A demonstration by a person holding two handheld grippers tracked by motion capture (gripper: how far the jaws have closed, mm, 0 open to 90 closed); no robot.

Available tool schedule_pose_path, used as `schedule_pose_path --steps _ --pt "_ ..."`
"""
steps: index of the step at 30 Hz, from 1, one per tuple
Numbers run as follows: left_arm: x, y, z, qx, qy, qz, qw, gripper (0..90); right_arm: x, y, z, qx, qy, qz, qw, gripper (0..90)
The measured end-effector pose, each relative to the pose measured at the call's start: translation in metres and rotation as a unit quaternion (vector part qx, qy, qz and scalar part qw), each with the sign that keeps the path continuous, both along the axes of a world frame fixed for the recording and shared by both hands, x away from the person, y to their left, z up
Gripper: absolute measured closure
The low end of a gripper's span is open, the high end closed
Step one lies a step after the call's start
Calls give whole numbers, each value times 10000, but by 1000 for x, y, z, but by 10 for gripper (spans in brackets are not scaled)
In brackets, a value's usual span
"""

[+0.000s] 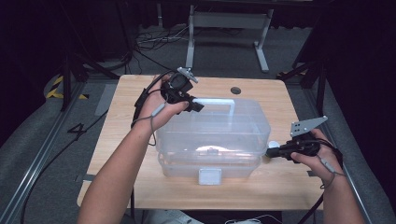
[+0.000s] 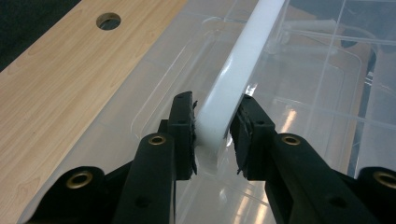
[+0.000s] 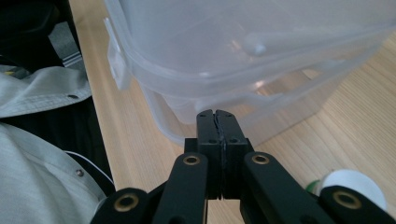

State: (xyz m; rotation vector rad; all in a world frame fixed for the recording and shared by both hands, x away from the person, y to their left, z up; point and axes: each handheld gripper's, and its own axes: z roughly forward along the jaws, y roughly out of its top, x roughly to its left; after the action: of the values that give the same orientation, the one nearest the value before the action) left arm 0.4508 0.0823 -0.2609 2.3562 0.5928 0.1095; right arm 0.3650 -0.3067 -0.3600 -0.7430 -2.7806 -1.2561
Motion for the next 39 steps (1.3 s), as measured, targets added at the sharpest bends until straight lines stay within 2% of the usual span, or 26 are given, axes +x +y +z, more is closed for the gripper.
schedule_pose_path --steps 3,5,8,11,12,14,16,18,20,22,24,29,33,39 --pt "-1 0 0 -8 17 -52 10000 709 0 2 1 134 -30 57 9999 900" --pt "-1 1 1 -3 -7 -58 10000 706 -1 3 1 121 -38 49 9999 900" --pt "-2 2 0 -44 -122 -28 9999 705 -3 4 4 138 -112 33 9998 900" --pt "0 3 -1 -192 -108 -59 9997 698 -3 3 6 191 -131 6 9997 900" --pt "0 3 -1 -237 -84 -90 9996 649 -3 2 6 225 -137 12 9997 900" --pt "0 4 -1 -261 -195 -154 9994 576 -2 1 6 288 -143 -8 9995 900" --pt "-2 6 2 -295 -347 -111 9989 524 -3 1 6 310 -174 -20 9994 900" --pt "-3 10 4 -452 -408 -69 9981 502 -3 1 7 299 -191 -39 9994 900" --pt "-4 12 5 -496 -459 -38 9977 491 -3 1 8 301 -223 -55 9993 900" --pt "-8 17 8 -545 -612 78 9966 488 -3 1 9 312 -239 -76 9992 900" --pt "-12 19 10 -608 -739 90 9954 478 -3 1 10 321 -247 -85 9991 900" --pt "-18 21 14 -633 -751 111 9951 442 -3 1 11 366 -285 -115 9989 900" --pt "-23 25 17 -762 -766 125 9941 438 -3 1 14 461 -435 -229 9977 900" --pt "-30 28 22 -831 -792 156 9933 449 -4 1 19 599 -630 -428 9953 900"
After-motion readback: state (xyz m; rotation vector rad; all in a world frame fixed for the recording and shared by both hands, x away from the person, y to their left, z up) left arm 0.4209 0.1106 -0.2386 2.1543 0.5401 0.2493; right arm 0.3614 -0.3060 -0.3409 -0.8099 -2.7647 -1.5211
